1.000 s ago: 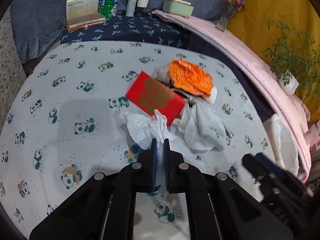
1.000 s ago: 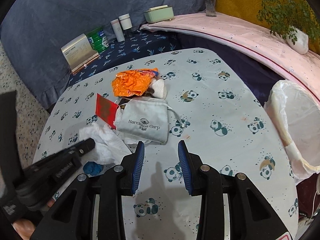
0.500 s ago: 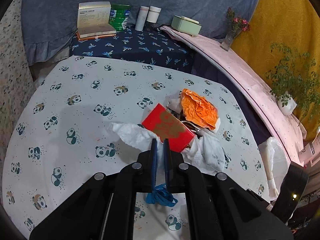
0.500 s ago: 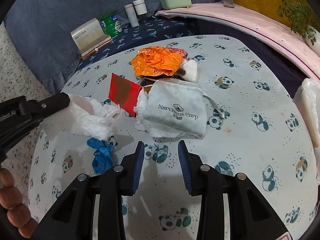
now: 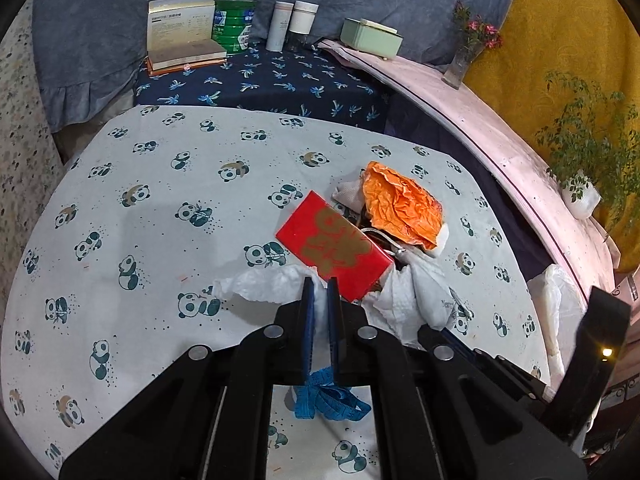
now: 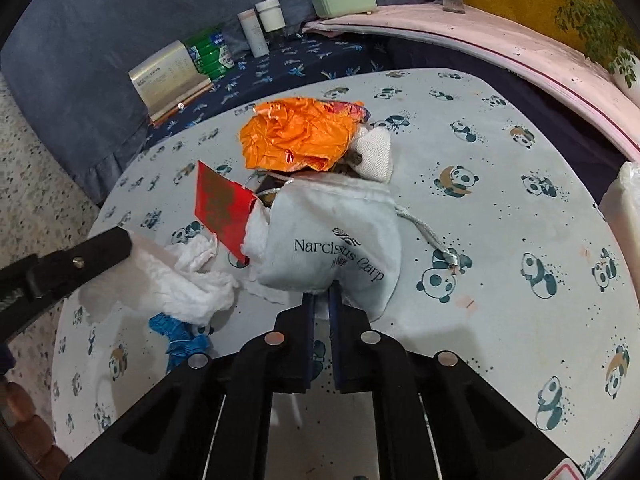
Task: Collect trash
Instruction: 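Carry the white pouch to the bin with the right tool and release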
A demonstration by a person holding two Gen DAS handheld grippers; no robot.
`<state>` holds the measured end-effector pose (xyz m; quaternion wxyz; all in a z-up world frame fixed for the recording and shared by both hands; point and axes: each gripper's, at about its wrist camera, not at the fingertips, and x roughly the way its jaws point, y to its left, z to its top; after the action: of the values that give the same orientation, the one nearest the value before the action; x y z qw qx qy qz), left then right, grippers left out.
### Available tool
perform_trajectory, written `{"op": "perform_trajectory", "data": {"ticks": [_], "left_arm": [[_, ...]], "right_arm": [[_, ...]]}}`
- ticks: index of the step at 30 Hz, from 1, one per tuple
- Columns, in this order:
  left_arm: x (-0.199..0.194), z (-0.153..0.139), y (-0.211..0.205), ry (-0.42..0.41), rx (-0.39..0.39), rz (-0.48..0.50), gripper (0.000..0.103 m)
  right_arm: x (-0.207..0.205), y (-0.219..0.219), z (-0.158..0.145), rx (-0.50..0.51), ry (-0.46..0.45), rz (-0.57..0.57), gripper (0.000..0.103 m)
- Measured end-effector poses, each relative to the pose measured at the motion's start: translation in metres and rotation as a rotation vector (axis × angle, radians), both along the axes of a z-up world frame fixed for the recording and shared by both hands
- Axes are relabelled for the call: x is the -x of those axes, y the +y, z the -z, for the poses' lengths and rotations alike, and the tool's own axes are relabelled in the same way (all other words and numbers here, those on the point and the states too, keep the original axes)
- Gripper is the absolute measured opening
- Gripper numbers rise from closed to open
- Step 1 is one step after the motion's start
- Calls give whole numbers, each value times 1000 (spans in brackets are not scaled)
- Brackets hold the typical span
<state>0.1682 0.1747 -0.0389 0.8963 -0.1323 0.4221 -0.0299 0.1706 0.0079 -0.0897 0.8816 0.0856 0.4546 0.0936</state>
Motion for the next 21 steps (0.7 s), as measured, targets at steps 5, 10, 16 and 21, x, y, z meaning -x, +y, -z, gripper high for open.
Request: {"op": "perform_trajectory", "data": {"ticks": [5,10,16,21], "left_arm": [[8,-8,-12,-12,5,14,6],[18,-24,-31,-40,4,41,6],[32,-44,-65,-75,-5,97,6],[42,-55,-90,-95,-8,137,6]], "right_arm": [[16,-16,-25,-36,-51,13,6],[34,-36,-56,-58,-113,33,4],[58,-65,-81,-69,-170,73,3],[77,-93,-94,-76,-203,118,3]]}}
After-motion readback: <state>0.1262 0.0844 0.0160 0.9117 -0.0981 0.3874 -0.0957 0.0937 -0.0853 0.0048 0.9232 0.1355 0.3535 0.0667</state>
